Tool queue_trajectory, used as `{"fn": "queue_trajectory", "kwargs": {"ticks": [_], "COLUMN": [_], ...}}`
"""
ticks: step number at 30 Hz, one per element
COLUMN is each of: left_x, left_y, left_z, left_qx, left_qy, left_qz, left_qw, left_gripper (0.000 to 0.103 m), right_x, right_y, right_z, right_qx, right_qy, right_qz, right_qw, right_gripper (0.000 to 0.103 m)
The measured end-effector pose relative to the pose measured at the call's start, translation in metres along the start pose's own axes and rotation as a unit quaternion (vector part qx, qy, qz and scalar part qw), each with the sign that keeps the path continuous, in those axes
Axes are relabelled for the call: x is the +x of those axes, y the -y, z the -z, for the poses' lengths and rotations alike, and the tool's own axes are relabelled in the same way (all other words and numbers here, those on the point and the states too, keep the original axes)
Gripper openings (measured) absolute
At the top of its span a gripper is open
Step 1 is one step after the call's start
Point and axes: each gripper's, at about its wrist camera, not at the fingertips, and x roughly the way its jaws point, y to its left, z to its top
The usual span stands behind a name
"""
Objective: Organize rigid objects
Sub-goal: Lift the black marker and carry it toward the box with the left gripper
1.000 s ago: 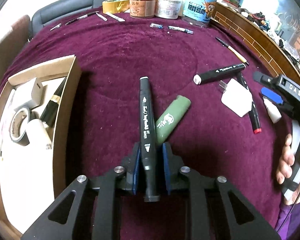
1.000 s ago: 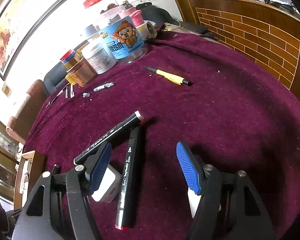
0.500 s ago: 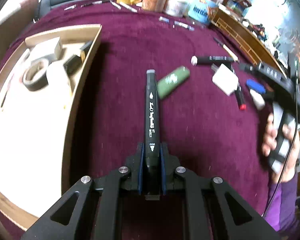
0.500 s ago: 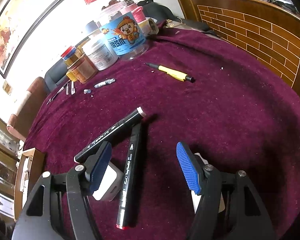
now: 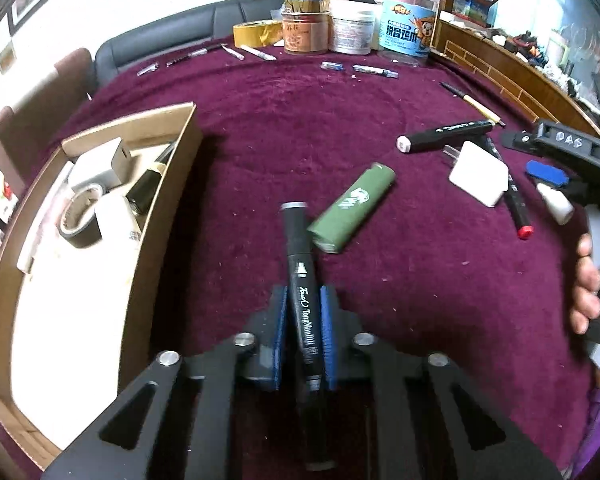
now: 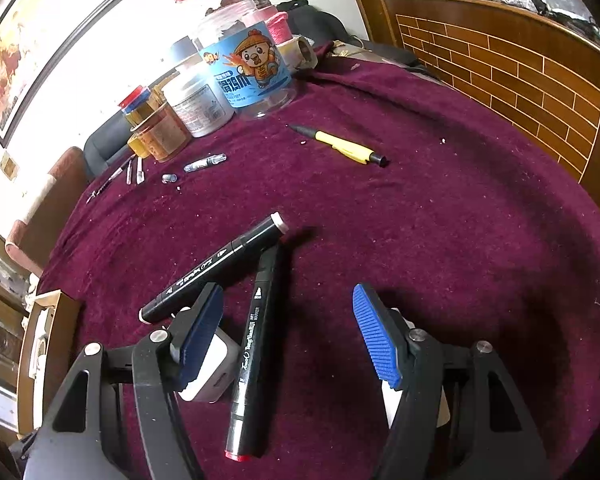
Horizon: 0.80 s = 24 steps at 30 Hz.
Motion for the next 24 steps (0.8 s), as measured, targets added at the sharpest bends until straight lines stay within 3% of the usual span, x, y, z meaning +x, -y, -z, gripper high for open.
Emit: {"fn": "queue_trajectory", "kwargs": {"ticks": [6,13,18,20,22,24], "left_x": [-0.035,-0.085,-0.090,-0.087,-0.087,-0.089], "left_y": [-0.031,-0.071,-0.109,-0.120,-0.132,-0.143], "left_z": [0.010,0.027,0.037,0.041,0.047,0.053], "left_qx": [-0.056,-0.092,-0.131,-0.144,-0.153,-0.160], "left_qy": [0.020,0.078,0.087,0.084,0.084,0.084], "left_qz": [0.041,0.042,0.052,0.052,0.052,0.049], "left_qw": [0.9974,0.9918,0.9861,0.9846,0.9833,0.9823], "left_gripper": [0.011,0.011,0.011,0.012,0.012,0.012], "right_x": [-0.002,-0.030,-0.050,-0.032,-0.007,0.011], "right_y": [0.001,-0.023,-0.077,-0.106,-0.124,-0.134], "right_z": [0.000,0.005,0.027,0.040,0.051,0.057], "right_qx": [-0.009,-0.040,-0.060,-0.082,-0.079,-0.076], "right_qy": [0.020,0.065,-0.006,-0.074,-0.126,-0.148], "right_qz": [0.031,0.098,-0.018,-0.065,-0.077,-0.076], "right_qw": [0.999,0.992,0.998,0.992,0.986,0.983], "right_gripper": [0.066,0.066,0.066,0.066,0.066,0.066]}}
